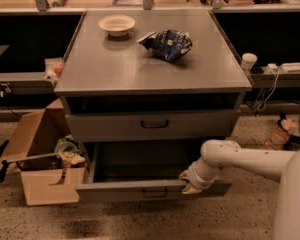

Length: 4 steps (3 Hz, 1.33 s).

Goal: Open middle drawer

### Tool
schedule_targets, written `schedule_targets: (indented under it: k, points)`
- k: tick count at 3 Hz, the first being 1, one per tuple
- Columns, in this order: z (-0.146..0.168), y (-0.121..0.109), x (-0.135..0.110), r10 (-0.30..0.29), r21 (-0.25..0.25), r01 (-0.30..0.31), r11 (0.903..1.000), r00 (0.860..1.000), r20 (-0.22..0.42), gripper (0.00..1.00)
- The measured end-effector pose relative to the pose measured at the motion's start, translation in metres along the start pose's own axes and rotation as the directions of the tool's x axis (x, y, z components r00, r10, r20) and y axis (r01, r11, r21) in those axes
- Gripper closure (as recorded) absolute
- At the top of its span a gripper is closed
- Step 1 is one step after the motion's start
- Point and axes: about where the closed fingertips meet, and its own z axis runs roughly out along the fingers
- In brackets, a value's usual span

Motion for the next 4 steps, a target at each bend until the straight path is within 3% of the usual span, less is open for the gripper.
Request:
schedule_targets:
  k: [2, 3, 4]
  points:
    - [0.0002, -0.0003, 0.0001, 0.0, 0.0, 0.0, 1.0, 1.0, 0.0, 0.5]
    - [0.0003, -0.0003, 0.0001, 0.0, 0.0, 0.0, 1.0, 1.0, 0.0, 0.19]
    - [0.0003, -0.0002, 0.0001, 0.0, 0.0, 0.0, 1.0, 1.0, 0.0, 0.0]
